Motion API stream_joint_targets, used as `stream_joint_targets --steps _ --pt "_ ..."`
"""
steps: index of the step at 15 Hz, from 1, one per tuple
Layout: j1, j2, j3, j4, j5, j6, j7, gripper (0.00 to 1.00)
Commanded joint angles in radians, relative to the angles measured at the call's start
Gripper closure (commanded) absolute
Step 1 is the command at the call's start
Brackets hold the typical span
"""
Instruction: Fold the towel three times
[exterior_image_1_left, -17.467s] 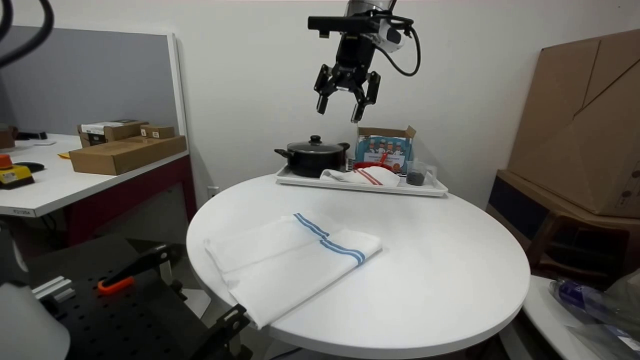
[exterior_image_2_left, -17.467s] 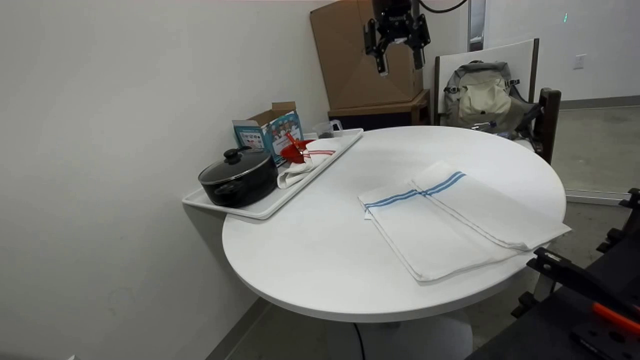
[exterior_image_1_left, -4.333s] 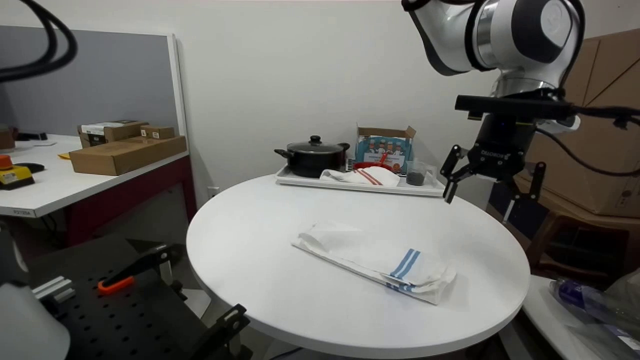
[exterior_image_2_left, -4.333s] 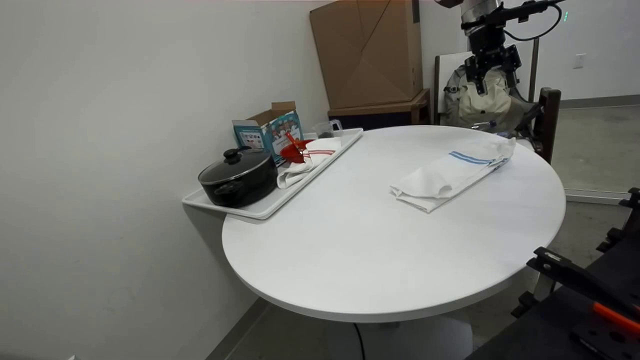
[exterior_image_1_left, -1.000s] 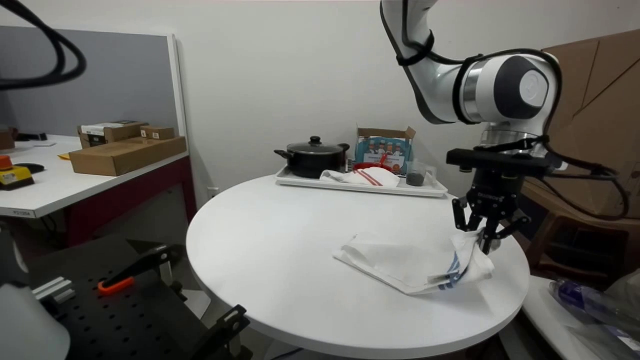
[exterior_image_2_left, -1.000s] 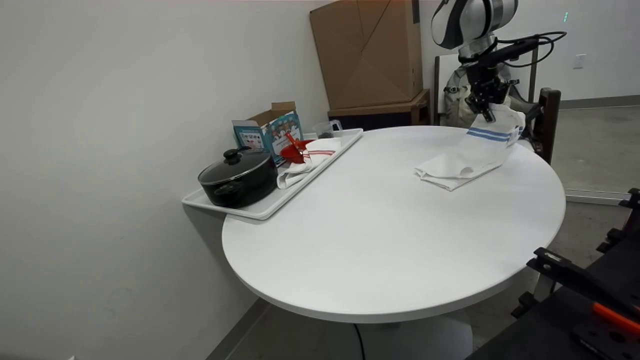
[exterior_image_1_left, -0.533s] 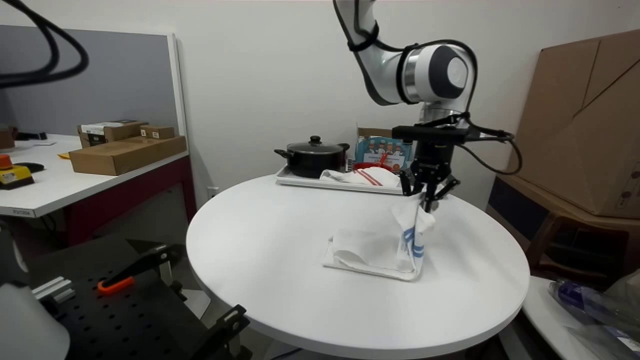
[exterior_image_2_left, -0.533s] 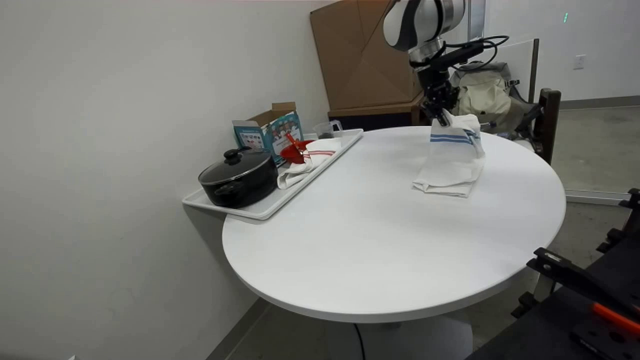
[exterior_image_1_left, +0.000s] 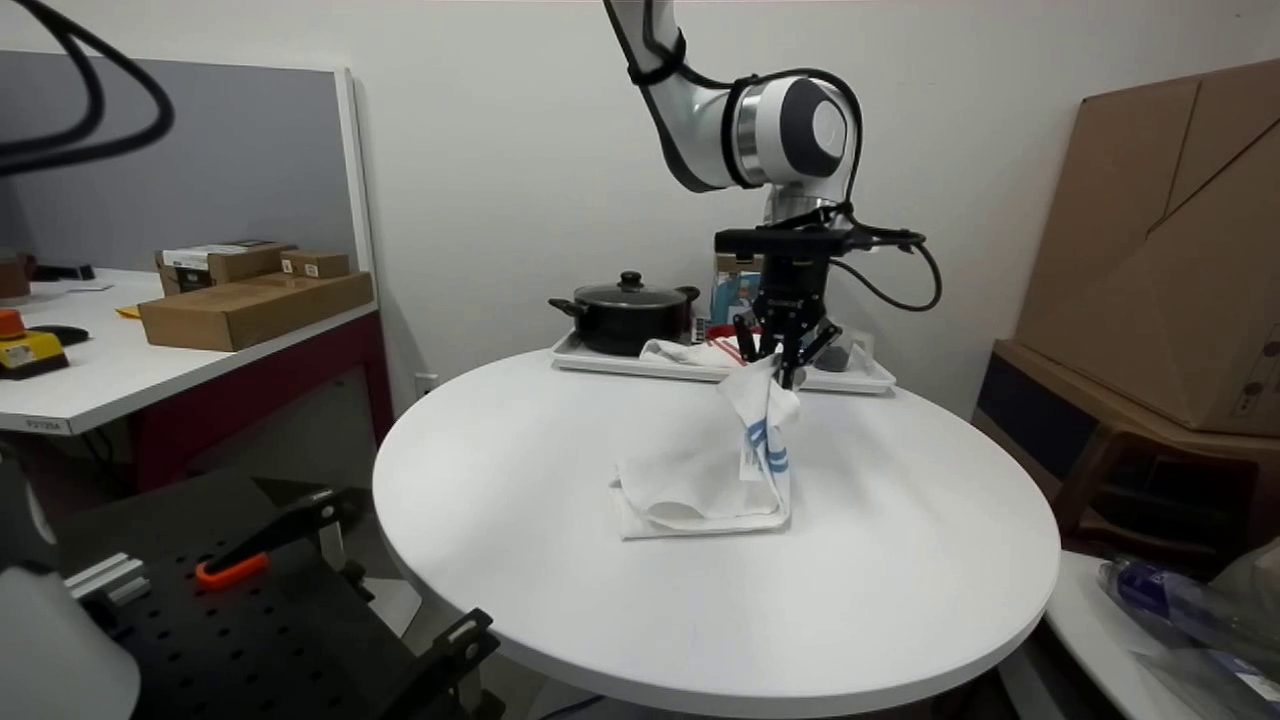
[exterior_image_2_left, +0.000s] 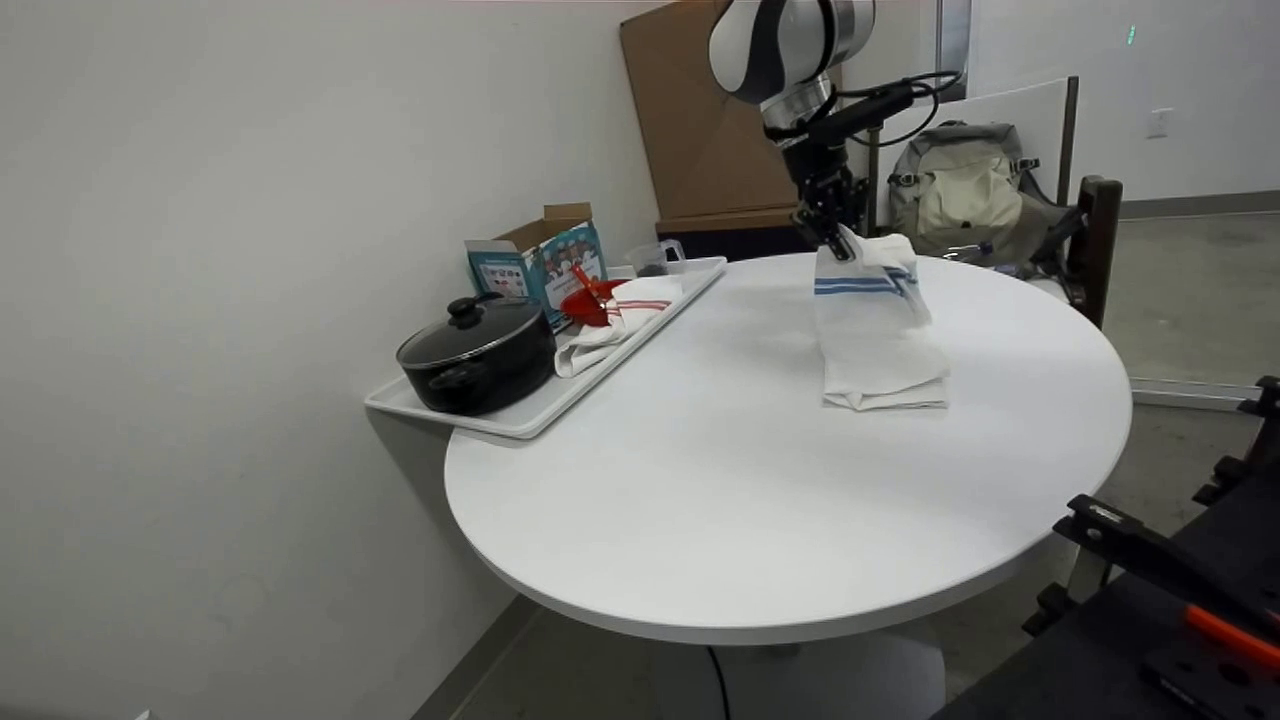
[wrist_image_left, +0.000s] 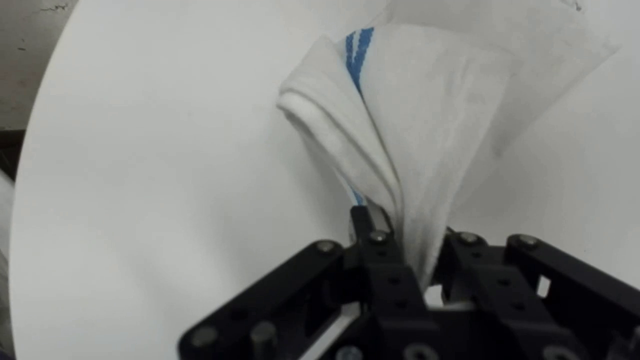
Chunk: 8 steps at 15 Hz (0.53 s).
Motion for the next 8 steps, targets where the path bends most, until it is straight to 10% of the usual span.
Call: stream_joint_targets --steps 1,8 --pt "0.005 -0.066 0.002 -0.080 -0.030 0.021 0.013 0.97" --pt "0.048 -0.087 0.034 -0.195 -0.146 -0.067 -0.064 0.97"
